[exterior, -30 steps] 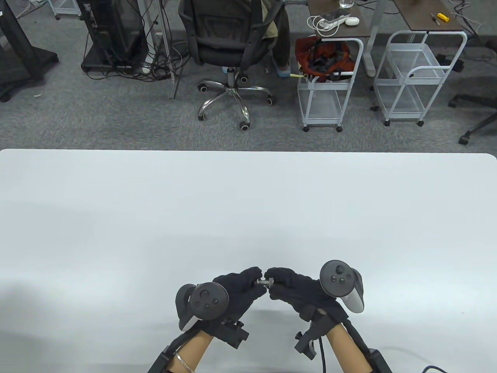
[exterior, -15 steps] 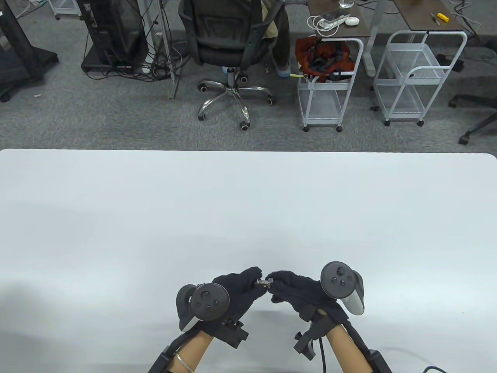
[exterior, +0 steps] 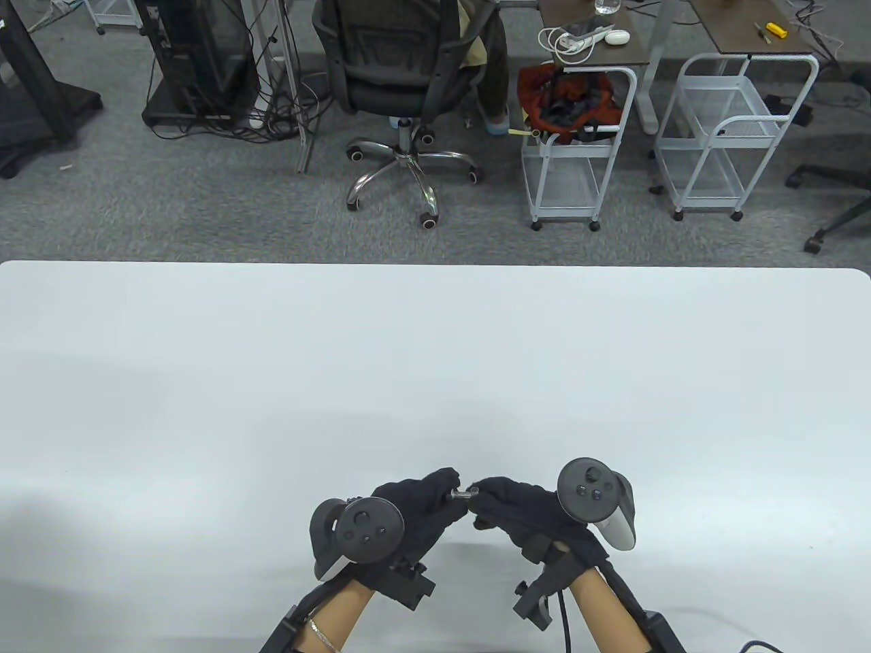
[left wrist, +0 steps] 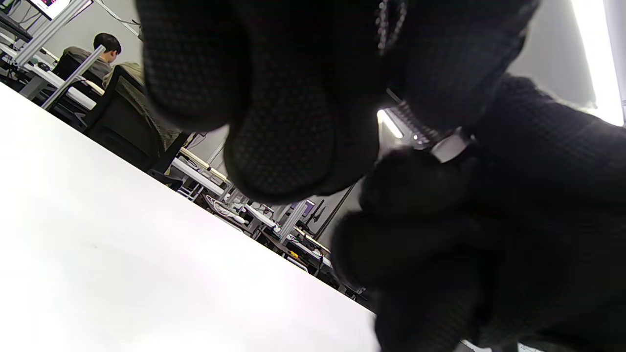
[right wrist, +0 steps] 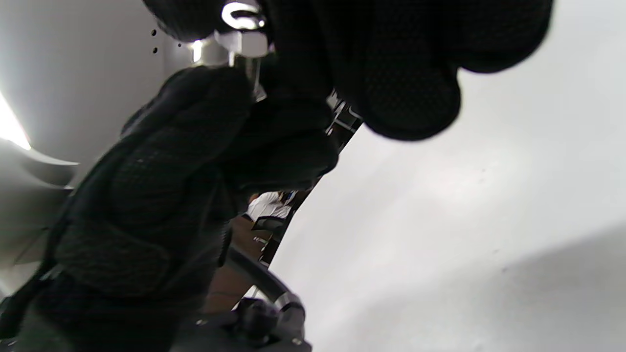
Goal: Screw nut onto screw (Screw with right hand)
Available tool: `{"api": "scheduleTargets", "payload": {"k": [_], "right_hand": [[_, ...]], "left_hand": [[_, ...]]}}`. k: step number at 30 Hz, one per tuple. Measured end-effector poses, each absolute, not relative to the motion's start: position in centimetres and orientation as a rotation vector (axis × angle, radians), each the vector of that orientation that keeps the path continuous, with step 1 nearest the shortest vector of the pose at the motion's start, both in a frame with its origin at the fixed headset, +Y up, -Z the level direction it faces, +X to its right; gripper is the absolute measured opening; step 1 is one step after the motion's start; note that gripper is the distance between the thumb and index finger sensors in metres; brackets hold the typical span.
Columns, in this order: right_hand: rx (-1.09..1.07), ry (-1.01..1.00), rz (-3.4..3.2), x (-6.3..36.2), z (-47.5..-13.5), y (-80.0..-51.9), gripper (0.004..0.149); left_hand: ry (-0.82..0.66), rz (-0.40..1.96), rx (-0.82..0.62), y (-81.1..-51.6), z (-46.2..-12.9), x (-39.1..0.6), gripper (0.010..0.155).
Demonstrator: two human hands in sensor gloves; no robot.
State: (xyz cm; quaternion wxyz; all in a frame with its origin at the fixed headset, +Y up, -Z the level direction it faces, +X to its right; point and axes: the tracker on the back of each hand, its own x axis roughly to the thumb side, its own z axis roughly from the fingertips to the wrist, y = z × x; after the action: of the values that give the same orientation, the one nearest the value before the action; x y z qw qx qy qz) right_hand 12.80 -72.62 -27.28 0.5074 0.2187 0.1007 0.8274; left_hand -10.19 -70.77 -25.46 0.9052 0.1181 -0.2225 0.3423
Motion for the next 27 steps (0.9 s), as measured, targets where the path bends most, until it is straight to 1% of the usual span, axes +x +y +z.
{"api": "scheduleTargets", "payload": {"k": [3,5,9,11,15,18,20,21,23,25,26,27], "right_hand": [[0.574,0.282,1.914,12.63,-27.35,-72.71,0.058],[0.581,0.293,1.910,12.54,-27.42,-72.68,0.053],[0.531,0.257,1.976,12.90,-27.35,-72.72,0.051],[0.566,0.271,1.928,12.80,-27.34,-72.76,0.058],[0.562,0.293,1.938,12.67,-27.40,-72.72,0.053],[0.520,0.247,1.987,12.93,-27.27,-72.68,0.050],[0.554,0.258,1.930,12.84,-27.23,-72.68,0.058],[0.582,0.285,1.891,12.71,-27.33,-72.67,0.059],[0.549,0.305,1.906,12.77,-27.33,-72.69,0.053],[0.507,0.250,1.955,13.08,-27.33,-72.65,0.051],[0.490,0.242,1.961,13.18,-27.31,-72.68,0.049],[0.494,0.251,1.945,13.23,-27.27,-72.74,0.050]], "left_hand": [[-0.459,0.713,0.240,-70.77,-25.46,-10.20,0.049],[-0.462,0.713,0.241,-70.75,-25.43,-10.19,0.049],[-0.462,0.703,0.247,-70.70,-25.44,-10.21,0.049],[-0.460,0.709,0.244,-70.71,-25.41,-10.20,0.049],[-0.463,0.701,0.253,-70.61,-25.34,-10.17,0.049],[-0.462,0.679,0.263,-70.61,-25.36,-10.23,0.049],[-0.462,0.681,0.260,-70.60,-25.35,-10.22,0.049],[-0.463,0.683,0.258,-70.61,-25.33,-10.18,0.049],[-0.472,0.683,0.257,-70.58,-25.26,-10.13,0.049],[-0.480,0.663,0.267,-70.50,-25.16,-10.02,0.049],[-0.480,0.659,0.271,-70.48,-25.14,-9.98,0.049],[-0.481,0.655,0.274,-70.45,-25.11,-9.94,0.049]]}}
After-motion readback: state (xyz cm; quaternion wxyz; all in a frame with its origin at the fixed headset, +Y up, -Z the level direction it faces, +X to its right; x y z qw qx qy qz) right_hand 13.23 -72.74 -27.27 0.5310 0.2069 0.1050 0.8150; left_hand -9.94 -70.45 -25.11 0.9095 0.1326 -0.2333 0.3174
